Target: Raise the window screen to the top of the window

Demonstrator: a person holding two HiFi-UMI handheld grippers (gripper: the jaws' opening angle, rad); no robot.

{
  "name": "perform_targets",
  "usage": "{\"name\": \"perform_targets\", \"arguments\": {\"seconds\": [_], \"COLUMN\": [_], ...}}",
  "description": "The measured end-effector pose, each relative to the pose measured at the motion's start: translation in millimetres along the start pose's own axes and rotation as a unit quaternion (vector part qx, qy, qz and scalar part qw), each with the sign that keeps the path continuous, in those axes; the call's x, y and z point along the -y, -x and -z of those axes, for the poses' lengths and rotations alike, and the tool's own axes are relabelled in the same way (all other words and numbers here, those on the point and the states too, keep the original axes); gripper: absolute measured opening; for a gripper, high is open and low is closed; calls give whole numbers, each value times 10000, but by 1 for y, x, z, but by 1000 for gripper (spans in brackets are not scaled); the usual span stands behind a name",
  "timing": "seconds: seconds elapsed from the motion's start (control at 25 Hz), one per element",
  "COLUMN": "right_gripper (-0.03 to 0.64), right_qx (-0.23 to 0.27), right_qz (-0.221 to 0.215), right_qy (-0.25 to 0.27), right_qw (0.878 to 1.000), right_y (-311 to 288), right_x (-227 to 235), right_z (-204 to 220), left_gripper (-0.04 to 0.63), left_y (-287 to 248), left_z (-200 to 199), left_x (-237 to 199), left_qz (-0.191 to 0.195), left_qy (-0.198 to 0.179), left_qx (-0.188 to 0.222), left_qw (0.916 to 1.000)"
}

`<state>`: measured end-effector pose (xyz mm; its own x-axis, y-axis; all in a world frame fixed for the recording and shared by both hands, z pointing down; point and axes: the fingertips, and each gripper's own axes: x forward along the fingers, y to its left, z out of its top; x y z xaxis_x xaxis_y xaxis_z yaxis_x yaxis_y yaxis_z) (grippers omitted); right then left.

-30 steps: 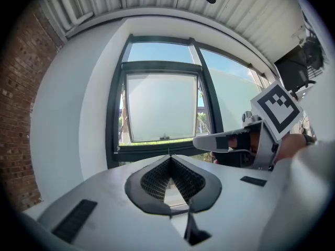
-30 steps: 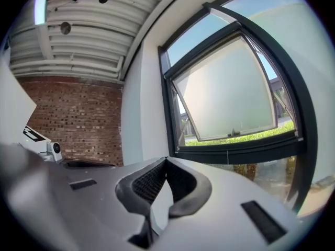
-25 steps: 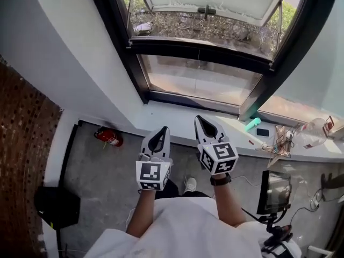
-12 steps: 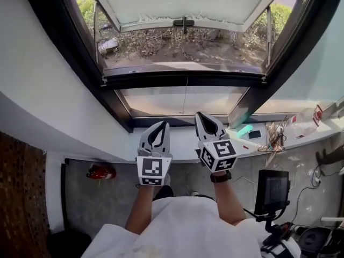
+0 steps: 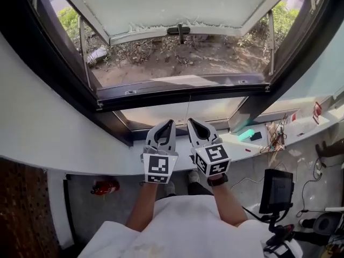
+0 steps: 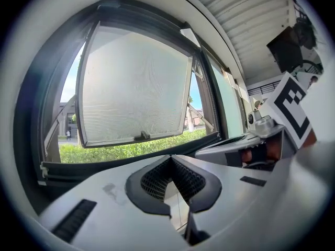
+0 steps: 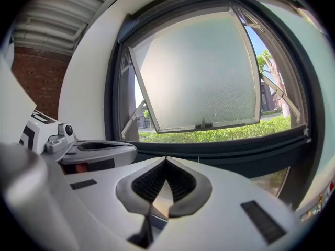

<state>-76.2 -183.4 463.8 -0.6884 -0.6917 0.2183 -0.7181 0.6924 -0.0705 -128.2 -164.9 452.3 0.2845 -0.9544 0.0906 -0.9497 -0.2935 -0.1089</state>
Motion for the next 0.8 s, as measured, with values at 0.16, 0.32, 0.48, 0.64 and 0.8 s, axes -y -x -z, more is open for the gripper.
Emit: {"name": "perform_targets", "arguments": {"seconds": [0.16, 0.32, 0.48, 0.64, 0.8], "right_gripper": [0, 0, 0, 0, 0], "right_qx": [61, 99, -6, 7, -9], "right_qz": [-60, -117, -130, -112, -105], "right_qy": [154, 168, 56, -11, 27], "right_qw": [9998, 9997, 9999, 9999, 9999], "right_y": [-17, -32, -48, -49, -48], "right_x": [10, 22, 54, 58, 59], "right_z": [-13, -21, -24, -20, -14], "left_gripper": [0, 0, 2, 74, 125], "left_y": [-23, -48, -90, -100, -103], "left_z": [-2, 9, 19, 38, 55], "left_x": [-11, -20, -23, -28, -33], "left_qz": [-48, -211, -111, -132, -121], "left_qy": [-290, -1147, -2120, -3134, -3809], "left_qx": [-59, -371, -990, -1417, -1717], "left_qw": [9996, 9925, 9722, 9389, 9085]}}
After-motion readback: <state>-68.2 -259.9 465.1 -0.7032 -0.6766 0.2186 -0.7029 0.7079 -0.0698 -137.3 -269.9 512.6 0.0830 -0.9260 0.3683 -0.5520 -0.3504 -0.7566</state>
